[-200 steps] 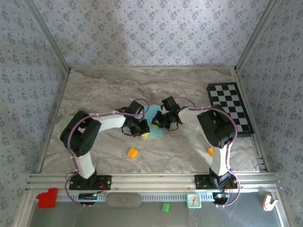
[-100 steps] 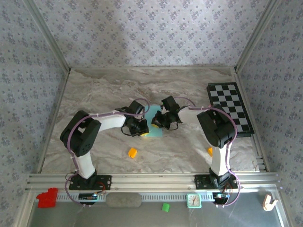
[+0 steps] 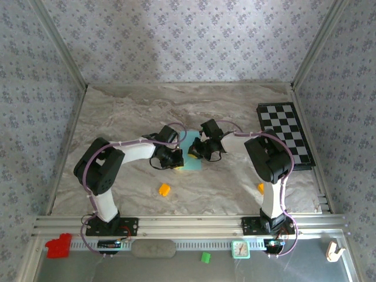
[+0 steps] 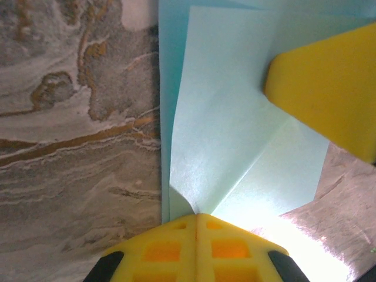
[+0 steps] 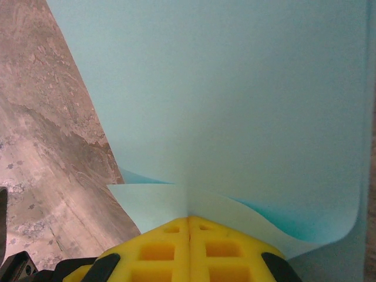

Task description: Fold a paper plane with a square sheet of paper (pick it up from the middle)

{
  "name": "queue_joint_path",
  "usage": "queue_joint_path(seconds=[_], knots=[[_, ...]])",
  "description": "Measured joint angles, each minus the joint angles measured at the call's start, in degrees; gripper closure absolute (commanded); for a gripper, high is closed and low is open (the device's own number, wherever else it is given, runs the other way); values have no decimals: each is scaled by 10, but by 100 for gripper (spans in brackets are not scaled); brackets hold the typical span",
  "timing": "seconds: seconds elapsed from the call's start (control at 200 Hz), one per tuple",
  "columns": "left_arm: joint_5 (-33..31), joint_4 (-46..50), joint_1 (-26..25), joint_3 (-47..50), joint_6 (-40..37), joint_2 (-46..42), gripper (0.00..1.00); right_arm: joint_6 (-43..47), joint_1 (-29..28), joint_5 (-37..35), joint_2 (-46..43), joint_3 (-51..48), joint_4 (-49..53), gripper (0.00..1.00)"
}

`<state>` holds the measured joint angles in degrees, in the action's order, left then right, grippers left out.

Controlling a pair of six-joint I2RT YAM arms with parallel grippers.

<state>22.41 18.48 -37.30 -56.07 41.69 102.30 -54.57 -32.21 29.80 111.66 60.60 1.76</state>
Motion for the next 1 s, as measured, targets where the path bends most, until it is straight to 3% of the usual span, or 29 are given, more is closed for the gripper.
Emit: queue_joint_path(seconds=[0.355, 0.74, 1.004], knots=[[-14, 106, 11, 3, -38, -42, 96, 2, 0, 0, 0, 0, 0, 99], [11, -16, 12, 3, 48, -42, 96, 2, 0, 0, 0, 0, 0, 99], [9, -24, 12, 3, 63, -5, 98, 2, 0, 0, 0, 2, 0, 99]])
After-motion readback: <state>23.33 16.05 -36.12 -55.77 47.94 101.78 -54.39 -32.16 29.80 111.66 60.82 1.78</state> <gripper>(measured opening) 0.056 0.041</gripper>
